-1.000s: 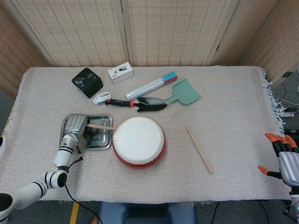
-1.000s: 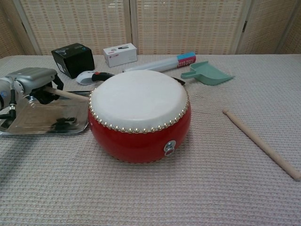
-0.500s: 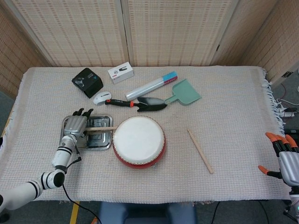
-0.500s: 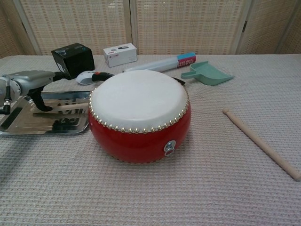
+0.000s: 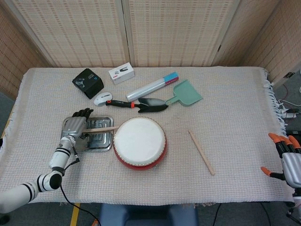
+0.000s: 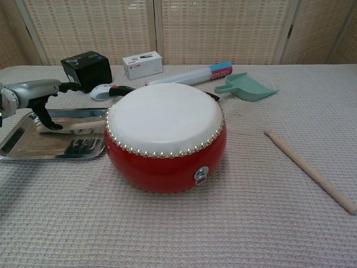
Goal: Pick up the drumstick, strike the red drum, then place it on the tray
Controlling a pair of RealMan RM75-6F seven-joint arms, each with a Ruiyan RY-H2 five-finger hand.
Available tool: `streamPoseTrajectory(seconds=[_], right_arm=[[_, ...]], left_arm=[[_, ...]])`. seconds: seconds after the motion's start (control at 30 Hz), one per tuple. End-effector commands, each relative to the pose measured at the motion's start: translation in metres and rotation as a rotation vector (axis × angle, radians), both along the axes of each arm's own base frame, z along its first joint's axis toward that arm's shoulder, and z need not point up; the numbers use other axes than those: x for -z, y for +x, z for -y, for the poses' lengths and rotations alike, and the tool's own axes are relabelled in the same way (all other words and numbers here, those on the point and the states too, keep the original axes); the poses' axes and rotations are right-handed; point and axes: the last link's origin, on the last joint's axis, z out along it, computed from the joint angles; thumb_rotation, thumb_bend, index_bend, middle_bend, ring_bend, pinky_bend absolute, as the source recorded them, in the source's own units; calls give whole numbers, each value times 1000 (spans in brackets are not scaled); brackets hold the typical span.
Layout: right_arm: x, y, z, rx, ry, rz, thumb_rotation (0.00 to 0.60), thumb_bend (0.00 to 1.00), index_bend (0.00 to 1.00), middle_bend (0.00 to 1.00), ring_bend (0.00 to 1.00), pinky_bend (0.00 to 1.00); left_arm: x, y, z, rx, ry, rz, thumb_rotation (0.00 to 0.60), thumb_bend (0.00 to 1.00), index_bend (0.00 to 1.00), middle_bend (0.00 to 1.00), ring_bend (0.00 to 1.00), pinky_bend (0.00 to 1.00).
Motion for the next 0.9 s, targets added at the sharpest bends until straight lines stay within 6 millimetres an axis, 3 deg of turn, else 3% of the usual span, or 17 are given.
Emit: streamPoseTrajectory(seconds=[0.03, 0.17, 0.33, 0.53, 0.9], right_arm=[[-2, 1, 0, -5, -3, -2, 600, 97, 85, 108, 0, 0], [-5, 1, 0, -4, -4, 0, 600, 98, 86, 108, 0, 0], [-5, 0, -1, 8, -5, 6, 600, 97, 85, 108, 0, 0], [-3, -3, 0, 25, 19, 21, 600, 97, 86, 108, 0, 0], [-1, 2, 3, -36, 13, 37, 600, 98, 86, 108, 0, 0]], left_arm=[[-15, -1, 7, -11, 21, 76, 600, 237, 0, 2, 0, 85], [-33, -2, 18, -16, 70, 163, 600, 232, 26, 45, 5, 92], [-58, -13, 39, -16, 170, 234, 600, 252, 137, 137, 73, 132], [-78, -37, 78, -27, 263, 175, 600, 305, 240, 183, 100, 148], [-94, -55, 158, -13, 371, 79, 600, 306, 248, 187, 101, 140]])
